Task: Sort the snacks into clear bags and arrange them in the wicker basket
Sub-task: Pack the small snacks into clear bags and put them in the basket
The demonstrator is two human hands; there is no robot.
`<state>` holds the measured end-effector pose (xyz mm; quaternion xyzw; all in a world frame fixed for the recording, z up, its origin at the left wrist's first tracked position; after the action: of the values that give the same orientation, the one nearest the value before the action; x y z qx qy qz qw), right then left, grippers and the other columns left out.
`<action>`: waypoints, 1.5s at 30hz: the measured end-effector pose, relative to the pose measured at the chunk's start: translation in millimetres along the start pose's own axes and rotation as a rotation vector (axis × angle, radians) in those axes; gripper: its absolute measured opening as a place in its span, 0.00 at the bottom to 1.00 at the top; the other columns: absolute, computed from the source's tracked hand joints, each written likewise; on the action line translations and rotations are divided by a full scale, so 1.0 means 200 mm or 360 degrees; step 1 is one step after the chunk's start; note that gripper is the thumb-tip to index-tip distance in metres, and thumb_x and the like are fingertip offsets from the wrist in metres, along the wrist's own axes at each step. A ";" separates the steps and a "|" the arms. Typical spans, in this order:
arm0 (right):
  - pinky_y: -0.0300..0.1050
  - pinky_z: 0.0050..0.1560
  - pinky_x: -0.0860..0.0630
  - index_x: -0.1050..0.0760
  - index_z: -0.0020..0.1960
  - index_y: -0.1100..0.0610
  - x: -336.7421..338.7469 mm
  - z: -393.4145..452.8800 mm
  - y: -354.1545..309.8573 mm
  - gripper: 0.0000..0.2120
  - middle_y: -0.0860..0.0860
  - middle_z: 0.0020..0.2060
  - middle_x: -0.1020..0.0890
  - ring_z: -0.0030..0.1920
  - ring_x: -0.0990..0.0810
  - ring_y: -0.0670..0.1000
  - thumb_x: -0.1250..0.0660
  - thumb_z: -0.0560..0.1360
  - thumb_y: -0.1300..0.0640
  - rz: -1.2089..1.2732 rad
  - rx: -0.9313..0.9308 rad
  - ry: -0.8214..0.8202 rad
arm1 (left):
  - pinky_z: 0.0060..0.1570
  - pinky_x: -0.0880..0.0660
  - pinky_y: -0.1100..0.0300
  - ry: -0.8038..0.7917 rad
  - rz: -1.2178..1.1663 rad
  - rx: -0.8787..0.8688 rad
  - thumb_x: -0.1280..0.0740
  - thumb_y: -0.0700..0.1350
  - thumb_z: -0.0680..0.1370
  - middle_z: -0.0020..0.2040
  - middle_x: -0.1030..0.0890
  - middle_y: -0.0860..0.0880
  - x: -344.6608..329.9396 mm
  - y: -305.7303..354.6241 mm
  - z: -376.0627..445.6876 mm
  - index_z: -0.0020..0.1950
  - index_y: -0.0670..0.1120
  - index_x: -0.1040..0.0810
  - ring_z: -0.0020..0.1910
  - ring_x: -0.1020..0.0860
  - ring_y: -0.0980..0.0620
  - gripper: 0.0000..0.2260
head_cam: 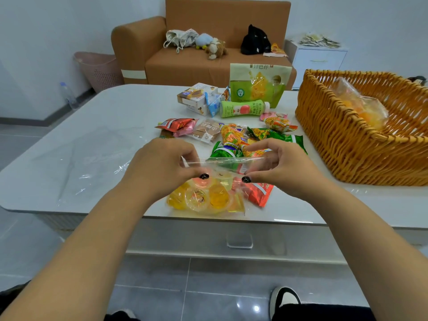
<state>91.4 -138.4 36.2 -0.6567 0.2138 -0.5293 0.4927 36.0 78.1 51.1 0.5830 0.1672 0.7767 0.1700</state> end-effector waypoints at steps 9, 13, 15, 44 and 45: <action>0.42 0.42 0.18 0.23 0.56 0.57 0.07 0.02 0.06 0.20 0.56 0.38 0.14 0.41 0.14 0.54 0.26 0.67 0.70 0.0359 -0.0076 0.0101 | 0.47 0.22 0.64 0.0162 -0.0558 0.0398 0.20 0.43 0.67 0.39 0.15 0.54 0.05 -0.19 -0.01 0.42 0.52 0.17 0.41 0.17 0.58 0.08; 0.44 0.43 0.18 0.22 0.55 0.56 0.07 0.04 0.08 0.19 0.56 0.39 0.14 0.42 0.14 0.55 0.27 0.69 0.71 0.0434 -0.0085 0.0120 | 0.42 0.26 0.66 0.0141 -0.0756 0.0508 0.21 0.44 0.68 0.40 0.15 0.53 0.06 -0.25 -0.02 0.45 0.52 0.16 0.40 0.16 0.58 0.09; 0.45 0.42 0.18 0.22 0.56 0.56 0.07 0.05 0.09 0.20 0.56 0.39 0.14 0.42 0.14 0.56 0.26 0.68 0.70 0.0502 -0.0095 0.0167 | 0.44 0.25 0.64 0.0096 -0.0773 0.0543 0.22 0.45 0.69 0.39 0.15 0.53 0.06 -0.27 -0.03 0.47 0.52 0.16 0.41 0.16 0.59 0.09; 0.31 0.37 0.24 0.19 0.47 0.50 0.04 -0.01 0.00 0.13 0.46 0.35 0.15 0.36 0.18 0.41 0.26 0.70 0.67 0.0212 0.0076 0.0105 | 0.57 0.24 0.64 -0.0433 -0.0995 0.0456 0.19 0.57 0.58 0.62 0.23 0.56 -0.31 -0.23 -0.18 0.70 0.56 0.33 0.58 0.22 0.57 0.43; 0.30 0.35 0.25 0.19 0.45 0.50 0.04 -0.02 -0.02 0.12 0.44 0.33 0.16 0.35 0.18 0.39 0.26 0.70 0.66 0.0118 0.0094 0.0065 | 0.56 0.23 0.65 -0.0399 -0.0991 0.0430 0.18 0.54 0.58 0.60 0.22 0.57 -0.30 -0.23 -0.18 0.68 0.58 0.31 0.57 0.22 0.60 0.41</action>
<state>89.1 -145.5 44.2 -0.6226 0.2324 -0.5299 0.5268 21.0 88.6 -31.1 0.6119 0.4157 0.5812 0.3390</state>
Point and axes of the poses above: each hand's wrist, its own z-axis towards the middle knuckle, its own x-axis out of the back of the hand, y = z × x, the point moved 4 cm from there along z, towards the middle knuckle
